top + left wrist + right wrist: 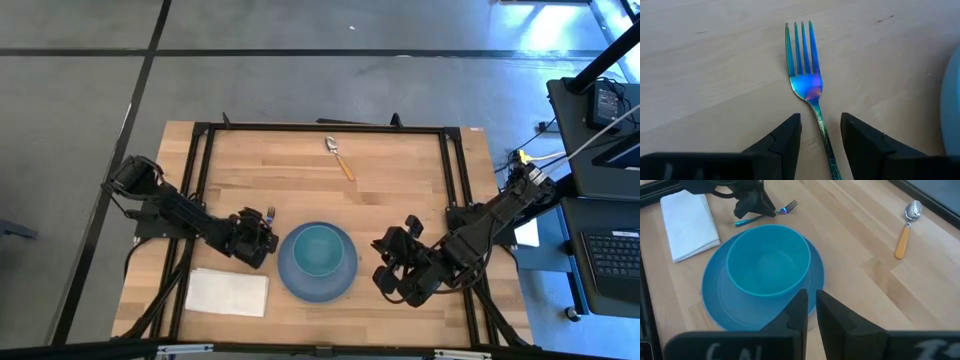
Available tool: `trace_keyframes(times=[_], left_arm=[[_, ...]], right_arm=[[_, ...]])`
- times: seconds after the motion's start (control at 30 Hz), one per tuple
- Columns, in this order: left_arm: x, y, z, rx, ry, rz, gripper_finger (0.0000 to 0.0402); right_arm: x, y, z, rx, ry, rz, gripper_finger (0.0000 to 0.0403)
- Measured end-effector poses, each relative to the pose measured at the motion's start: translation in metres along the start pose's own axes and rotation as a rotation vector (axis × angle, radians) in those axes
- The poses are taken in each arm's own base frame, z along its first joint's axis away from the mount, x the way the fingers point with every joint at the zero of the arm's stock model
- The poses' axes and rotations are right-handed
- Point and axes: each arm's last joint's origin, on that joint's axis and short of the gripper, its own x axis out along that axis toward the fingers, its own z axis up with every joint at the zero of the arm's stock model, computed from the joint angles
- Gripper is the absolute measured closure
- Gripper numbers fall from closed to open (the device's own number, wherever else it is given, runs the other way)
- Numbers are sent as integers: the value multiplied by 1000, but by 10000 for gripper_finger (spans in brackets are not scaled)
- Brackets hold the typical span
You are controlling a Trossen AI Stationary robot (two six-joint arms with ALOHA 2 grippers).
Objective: Set table place
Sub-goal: Move the fork to the middle left of the table
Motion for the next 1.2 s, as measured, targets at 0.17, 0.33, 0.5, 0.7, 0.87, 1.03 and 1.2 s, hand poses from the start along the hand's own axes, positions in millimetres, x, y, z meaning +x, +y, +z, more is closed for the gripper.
trace_keyframes(times=[0.17,0.33,0.5,0.7,0.87,1.03,1.2], left_arm=[[-4,-5,3,37,20,53,282],[-12,-18,11,85,68,83,307],[-10,-18,11,91,57,90,324],[1,-19,0,128,63,129,335],[1,-18,-4,154,35,130,332],[-12,-14,5,170,68,122,317],[-22,-16,12,150,64,78,295]], right_arm=[[0,0,0,0,0,-1,361],[0,0,0,-1,-1,-1,361],[0,0,0,-2,-1,0,361],[0,0,0,-2,-1,-1,361],[0,0,0,-2,0,-1,361],[0,0,0,-2,0,-1,361],[0,0,0,-1,-1,1,361]])
